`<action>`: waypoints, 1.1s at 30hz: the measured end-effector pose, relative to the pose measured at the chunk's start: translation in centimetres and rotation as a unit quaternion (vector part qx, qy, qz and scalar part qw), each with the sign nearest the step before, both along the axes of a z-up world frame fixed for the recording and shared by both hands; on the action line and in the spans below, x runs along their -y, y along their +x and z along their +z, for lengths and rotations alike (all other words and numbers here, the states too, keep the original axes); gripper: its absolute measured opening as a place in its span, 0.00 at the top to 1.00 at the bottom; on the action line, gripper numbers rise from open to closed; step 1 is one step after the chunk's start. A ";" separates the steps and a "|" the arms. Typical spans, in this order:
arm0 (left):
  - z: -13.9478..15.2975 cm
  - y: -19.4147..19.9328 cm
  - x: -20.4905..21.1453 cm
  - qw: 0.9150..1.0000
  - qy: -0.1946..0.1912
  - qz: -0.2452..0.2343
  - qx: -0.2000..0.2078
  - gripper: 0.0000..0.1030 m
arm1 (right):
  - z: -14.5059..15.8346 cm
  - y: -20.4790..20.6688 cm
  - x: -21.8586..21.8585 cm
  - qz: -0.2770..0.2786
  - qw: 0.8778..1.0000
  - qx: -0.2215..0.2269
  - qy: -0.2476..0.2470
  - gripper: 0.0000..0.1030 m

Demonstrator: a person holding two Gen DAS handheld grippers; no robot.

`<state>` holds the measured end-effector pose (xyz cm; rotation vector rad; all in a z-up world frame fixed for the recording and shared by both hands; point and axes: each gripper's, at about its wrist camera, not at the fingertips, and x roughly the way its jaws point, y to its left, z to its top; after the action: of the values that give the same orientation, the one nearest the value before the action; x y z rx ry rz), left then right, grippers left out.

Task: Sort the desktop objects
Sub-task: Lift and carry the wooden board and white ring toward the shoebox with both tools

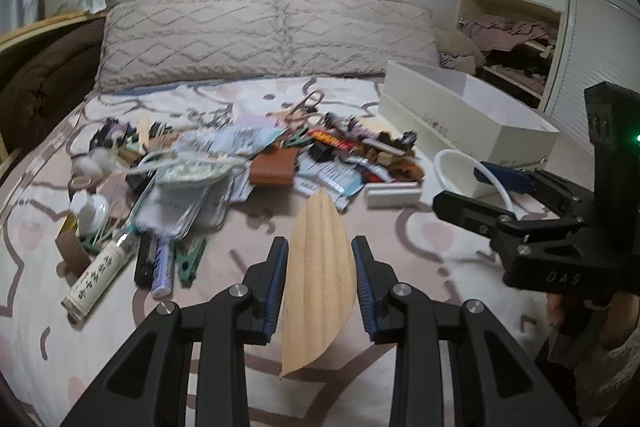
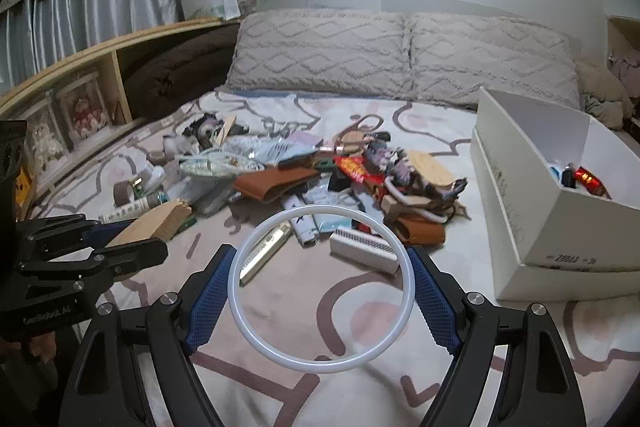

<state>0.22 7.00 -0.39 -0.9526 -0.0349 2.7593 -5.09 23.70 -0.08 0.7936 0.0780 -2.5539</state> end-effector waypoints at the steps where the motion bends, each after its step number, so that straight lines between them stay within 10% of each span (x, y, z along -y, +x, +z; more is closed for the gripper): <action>1: 0.4 0.0 -0.3 1.000 0.000 -0.002 -0.004 0.69 | 0.2 0.1 -0.1 -0.002 1.000 -0.003 -0.002 0.18; 33: 6.9 -3.7 -8.3 0.996 0.020 -0.061 -0.068 0.69 | 10.5 -2.8 -7.4 -0.121 0.983 -0.131 -0.036 0.18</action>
<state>-3.49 15.27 6.51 -0.7284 -0.0099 2.6924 -7.92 31.14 10.46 0.4604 -0.0287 -2.8611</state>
